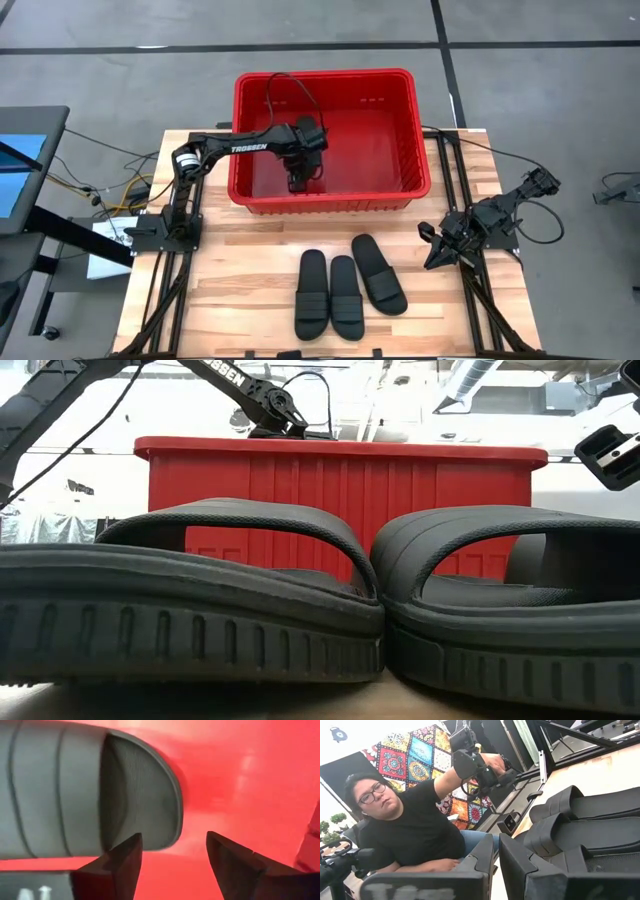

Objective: Pick and place slides into bin
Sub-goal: Put the black slide into the red container

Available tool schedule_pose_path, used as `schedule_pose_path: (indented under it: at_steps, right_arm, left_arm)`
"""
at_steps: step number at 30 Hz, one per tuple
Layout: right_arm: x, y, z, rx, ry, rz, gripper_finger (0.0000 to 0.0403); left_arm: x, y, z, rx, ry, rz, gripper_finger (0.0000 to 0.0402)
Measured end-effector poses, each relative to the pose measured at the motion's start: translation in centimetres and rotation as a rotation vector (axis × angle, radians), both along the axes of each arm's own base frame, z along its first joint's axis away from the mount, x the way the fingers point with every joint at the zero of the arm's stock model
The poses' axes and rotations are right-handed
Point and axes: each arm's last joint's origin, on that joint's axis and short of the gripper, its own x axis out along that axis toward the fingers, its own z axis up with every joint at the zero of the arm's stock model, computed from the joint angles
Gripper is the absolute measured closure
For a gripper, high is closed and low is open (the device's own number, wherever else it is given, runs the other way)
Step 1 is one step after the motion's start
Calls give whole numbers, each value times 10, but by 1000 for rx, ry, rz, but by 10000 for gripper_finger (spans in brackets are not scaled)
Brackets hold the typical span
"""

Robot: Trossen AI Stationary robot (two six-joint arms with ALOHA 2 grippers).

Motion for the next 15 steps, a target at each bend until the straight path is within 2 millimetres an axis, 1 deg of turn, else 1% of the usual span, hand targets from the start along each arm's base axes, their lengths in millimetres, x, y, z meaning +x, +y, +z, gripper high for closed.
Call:
schedule_pose_path:
  at_steps: [3,6,11,15]
  right_arm:
    - [0,0,0,0,0,0,381]
    - [0,0,0,0,0,0,381]
    - [0,0,0,0,0,0,381]
    - [0,0,0,0,0,0,381]
  left_arm:
    - [0,0,9,-13,14,-1,188]
    - [1,1,25,-13,12,1,188]
    - [4,2,61,13,-14,16,188]
    - [1,2,95,42,-37,45,189]
